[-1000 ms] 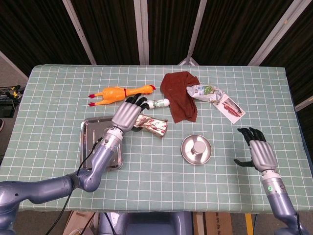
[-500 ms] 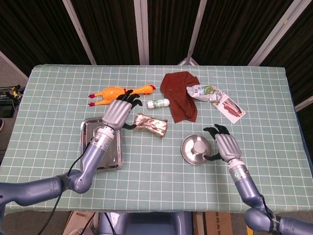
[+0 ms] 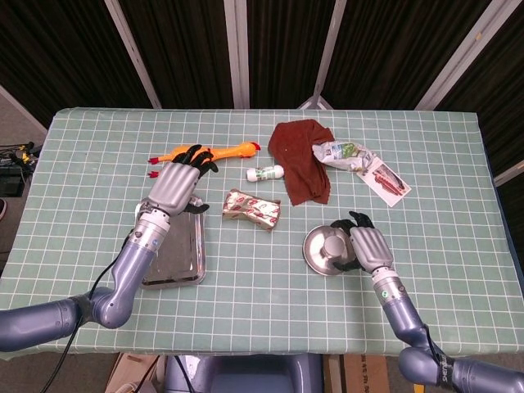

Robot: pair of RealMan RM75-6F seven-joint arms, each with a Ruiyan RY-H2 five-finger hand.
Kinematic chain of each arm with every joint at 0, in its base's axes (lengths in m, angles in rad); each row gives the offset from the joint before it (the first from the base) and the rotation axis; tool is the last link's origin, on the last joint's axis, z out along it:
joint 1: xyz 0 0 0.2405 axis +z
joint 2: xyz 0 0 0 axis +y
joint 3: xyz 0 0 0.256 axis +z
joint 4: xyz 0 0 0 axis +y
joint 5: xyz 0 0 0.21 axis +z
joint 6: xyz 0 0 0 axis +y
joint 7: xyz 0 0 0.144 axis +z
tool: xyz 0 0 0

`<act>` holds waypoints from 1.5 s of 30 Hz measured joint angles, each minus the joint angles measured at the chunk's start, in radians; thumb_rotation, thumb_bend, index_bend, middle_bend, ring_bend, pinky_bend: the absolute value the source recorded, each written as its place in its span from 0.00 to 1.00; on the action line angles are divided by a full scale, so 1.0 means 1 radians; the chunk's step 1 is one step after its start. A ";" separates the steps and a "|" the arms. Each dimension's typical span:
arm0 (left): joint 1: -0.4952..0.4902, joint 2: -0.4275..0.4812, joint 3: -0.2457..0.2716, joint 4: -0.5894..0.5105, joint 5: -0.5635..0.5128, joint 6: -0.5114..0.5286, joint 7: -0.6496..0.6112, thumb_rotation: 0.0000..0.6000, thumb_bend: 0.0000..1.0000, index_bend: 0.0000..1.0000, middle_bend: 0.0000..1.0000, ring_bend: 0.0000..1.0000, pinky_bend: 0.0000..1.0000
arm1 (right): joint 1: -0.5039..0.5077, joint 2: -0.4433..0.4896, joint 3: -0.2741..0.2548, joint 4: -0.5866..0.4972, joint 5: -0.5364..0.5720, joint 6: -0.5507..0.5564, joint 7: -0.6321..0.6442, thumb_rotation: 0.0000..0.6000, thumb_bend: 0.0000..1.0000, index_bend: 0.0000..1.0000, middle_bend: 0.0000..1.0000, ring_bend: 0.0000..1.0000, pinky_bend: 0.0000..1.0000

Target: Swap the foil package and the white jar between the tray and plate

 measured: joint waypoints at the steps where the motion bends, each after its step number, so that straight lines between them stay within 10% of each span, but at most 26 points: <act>1: 0.002 0.005 0.002 -0.005 0.002 0.004 -0.001 1.00 0.07 0.32 0.17 0.08 0.20 | 0.001 -0.002 -0.002 0.008 -0.001 -0.001 0.002 1.00 0.17 0.29 0.29 0.07 0.00; 45: 0.021 0.057 0.035 0.010 0.010 0.046 -0.038 1.00 0.07 0.33 0.17 0.08 0.20 | 0.025 -0.131 -0.016 0.197 -0.077 0.005 0.101 1.00 0.17 0.51 0.53 0.27 0.00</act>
